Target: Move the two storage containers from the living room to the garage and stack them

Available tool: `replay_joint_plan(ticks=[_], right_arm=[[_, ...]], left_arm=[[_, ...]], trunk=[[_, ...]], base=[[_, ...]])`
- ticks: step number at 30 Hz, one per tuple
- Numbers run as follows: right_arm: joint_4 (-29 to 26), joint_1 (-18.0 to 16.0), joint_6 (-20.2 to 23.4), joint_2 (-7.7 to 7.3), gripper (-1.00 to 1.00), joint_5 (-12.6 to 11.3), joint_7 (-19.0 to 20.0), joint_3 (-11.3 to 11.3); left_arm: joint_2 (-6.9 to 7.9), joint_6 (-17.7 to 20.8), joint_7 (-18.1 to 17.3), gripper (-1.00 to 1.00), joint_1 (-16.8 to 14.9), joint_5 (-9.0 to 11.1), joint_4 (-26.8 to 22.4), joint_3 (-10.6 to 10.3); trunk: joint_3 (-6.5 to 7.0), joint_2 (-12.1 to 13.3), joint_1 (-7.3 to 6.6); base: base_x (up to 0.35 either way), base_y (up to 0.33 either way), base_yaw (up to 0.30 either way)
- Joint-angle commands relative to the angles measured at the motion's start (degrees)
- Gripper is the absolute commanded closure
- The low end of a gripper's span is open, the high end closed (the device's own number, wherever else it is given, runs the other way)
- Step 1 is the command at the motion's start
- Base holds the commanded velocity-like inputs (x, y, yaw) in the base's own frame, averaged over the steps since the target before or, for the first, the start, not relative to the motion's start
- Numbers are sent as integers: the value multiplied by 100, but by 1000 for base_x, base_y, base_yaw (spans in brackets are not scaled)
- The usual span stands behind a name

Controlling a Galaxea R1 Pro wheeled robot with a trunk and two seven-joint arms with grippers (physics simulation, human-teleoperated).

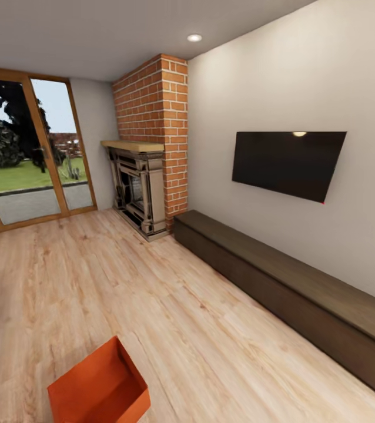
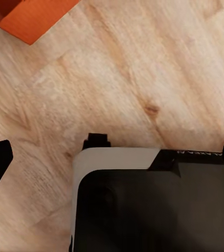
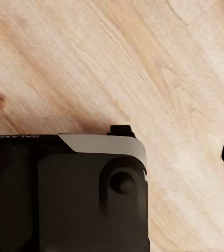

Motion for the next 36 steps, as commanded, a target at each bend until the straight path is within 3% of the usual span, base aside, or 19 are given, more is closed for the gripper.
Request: replay_joint_plan(ticks=[1,10,36], right_arm=[[-4,-1,-11,0,-100,-49,-22,48],[-4,-1,-11,0,-100,-49,-22,48],[-4,-1,-12,-6,-100,-49,-22,48]], left_arm=[[2,2,-25,-100,-5,55,3,1],[3,-184,-21,-100,-5,75,11,1],[6,-181,-17,-100,-5,87,12,1]], trunk=[[-9,-6,3],[-9,-6,3],[-9,-6,3]], base=[[217,-182,269],[191,-150,269],[5,-3,269]])
